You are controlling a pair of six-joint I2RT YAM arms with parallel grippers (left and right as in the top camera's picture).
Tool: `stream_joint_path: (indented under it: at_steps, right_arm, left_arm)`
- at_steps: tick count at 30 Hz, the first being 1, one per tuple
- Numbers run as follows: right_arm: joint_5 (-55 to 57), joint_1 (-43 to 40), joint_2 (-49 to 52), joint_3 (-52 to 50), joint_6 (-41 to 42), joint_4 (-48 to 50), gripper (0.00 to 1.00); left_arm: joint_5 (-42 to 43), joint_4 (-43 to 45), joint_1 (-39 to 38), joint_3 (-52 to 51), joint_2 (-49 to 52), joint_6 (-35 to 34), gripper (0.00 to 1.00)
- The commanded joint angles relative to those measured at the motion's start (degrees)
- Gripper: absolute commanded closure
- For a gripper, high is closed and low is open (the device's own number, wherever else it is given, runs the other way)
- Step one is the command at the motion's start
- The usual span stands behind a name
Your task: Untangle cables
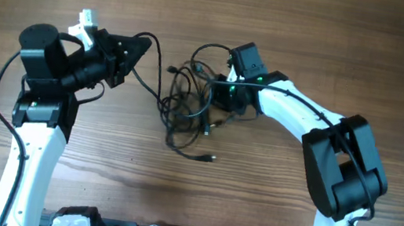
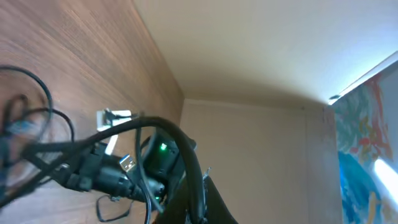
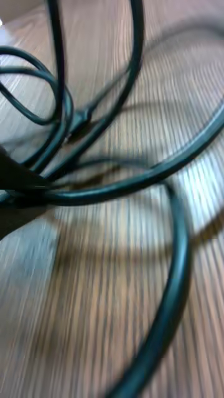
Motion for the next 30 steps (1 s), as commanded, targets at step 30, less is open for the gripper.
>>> stream_joint_path:
  at_steps: [30]
  right_arm:
    - [7.85,-18.69,-40.98,0.72,-15.58,-14.99,0.96]
  left_arm:
    - [-46.84,-34.86,16.63,0.22,0.52,27.06,0.96]
